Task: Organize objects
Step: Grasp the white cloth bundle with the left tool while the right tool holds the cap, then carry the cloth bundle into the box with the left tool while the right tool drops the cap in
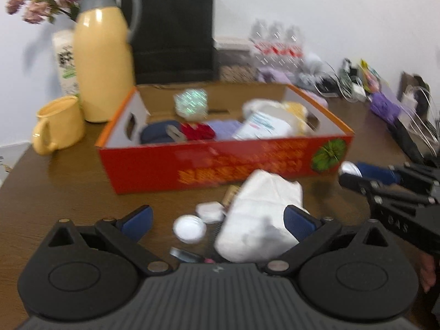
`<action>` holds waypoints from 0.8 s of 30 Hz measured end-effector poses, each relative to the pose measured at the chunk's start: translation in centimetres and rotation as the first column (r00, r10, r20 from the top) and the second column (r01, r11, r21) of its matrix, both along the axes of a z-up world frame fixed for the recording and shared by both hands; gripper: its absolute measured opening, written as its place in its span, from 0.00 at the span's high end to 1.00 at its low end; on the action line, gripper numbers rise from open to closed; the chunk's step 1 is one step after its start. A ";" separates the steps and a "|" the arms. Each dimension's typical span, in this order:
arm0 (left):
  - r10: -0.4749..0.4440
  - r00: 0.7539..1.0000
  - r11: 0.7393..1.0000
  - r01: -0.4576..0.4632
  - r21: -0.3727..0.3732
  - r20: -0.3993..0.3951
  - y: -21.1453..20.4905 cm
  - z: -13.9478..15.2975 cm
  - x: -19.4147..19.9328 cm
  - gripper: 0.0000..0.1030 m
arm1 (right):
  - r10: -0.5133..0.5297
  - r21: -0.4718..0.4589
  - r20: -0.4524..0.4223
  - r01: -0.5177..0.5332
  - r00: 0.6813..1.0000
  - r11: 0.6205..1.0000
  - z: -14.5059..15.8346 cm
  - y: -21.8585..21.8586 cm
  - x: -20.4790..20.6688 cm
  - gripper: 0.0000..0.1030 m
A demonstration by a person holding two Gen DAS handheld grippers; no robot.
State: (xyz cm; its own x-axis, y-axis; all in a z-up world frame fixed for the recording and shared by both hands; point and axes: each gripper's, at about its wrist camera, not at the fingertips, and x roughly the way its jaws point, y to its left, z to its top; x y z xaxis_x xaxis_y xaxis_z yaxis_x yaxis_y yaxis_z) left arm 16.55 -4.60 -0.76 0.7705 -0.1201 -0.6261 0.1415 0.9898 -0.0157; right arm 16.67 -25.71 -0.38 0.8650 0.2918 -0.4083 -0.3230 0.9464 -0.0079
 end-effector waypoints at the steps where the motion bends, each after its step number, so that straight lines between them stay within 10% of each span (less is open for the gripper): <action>1: -0.016 1.000 1.000 0.016 -0.002 -0.018 -0.3 -0.1 0.2 0.00 | -0.004 0.003 0.002 0.004 1.000 1.000 0.0 -0.1 -0.1 0.73; 24: -0.096 0.978 0.994 0.102 0.026 -0.184 -4.2 -2.6 4.3 0.00 | -0.014 0.074 0.007 0.014 1.000 0.997 0.3 -1.3 -0.4 0.73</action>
State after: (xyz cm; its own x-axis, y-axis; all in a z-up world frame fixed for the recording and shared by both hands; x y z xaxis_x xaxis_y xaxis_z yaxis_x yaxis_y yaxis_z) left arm 20.87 -8.83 -3.36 0.6285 -0.1659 -0.7599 0.2370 0.9714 -0.0161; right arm 16.30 -26.97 -0.10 0.8722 0.3089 -0.3793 -0.3100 0.9488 0.0598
